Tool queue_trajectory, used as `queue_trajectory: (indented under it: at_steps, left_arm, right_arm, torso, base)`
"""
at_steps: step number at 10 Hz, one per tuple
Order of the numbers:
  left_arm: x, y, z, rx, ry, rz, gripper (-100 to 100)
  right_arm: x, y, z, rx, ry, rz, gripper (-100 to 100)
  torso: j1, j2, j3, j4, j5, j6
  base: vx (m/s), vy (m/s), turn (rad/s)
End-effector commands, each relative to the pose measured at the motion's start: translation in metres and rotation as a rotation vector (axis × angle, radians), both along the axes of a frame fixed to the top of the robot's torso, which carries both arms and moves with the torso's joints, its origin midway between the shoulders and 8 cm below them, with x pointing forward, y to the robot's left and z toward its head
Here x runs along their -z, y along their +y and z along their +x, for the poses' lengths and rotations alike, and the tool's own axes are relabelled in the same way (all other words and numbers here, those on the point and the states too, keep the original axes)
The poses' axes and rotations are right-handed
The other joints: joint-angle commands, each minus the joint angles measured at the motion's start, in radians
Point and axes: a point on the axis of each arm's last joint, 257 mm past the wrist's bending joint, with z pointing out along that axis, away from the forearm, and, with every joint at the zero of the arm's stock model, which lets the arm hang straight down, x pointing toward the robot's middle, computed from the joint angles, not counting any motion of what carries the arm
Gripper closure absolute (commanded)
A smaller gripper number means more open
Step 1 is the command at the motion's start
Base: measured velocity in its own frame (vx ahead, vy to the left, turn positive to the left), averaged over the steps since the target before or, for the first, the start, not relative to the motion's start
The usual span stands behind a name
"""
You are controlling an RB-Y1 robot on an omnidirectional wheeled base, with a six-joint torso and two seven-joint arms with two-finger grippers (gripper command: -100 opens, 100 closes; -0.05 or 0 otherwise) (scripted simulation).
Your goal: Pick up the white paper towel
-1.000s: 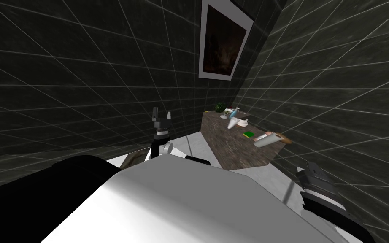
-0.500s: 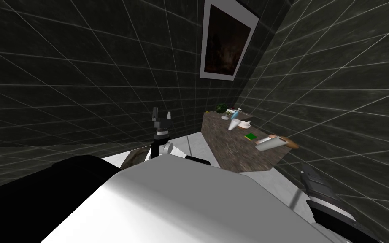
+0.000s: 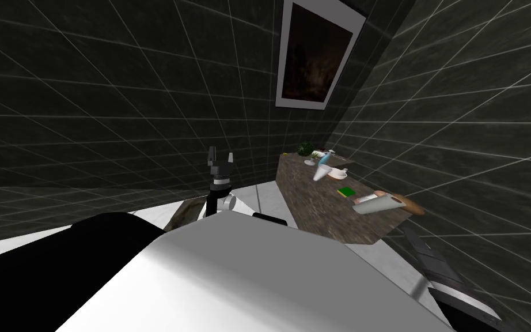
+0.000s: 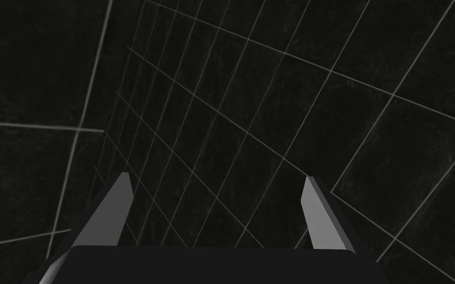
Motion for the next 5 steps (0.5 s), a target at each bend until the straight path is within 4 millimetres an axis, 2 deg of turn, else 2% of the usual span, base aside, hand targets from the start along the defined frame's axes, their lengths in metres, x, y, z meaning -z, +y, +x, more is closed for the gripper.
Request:
queue_trajectory:
  at_steps: [1, 3, 5]
  left_arm:
    - [0.0, 0.0, 0.0, 0.0, 0.0, 0.0, 0]
    - [0.0, 0.0, 0.0, 0.0, 0.0, 0.0, 0]
    - [0.0, 0.0, 0.0, 0.0, 0.0, 0.0, 0]
  right_arm:
    - [0.005, 0.004, -0.005, -0.015, 0.038, -0.052, -100]
    - [0.013, 0.009, -0.014, -0.041, 0.091, -0.126, -100]
    - [0.019, 0.014, -0.021, -0.065, 0.134, -0.186, -100]
  torso:
    - [0.0, 0.0, 0.0, 0.0, 0.0, 0.0]
    - [0.001, -0.001, 0.0, 0.0, 0.0, -0.001]
    - [-0.001, -0.002, -0.001, 0.0, 0.0, -0.001]
  base:
    - [0.02, -0.066, 0.112]
    - [0.045, -0.081, 0.151]
    - [0.053, -0.112, 0.139]
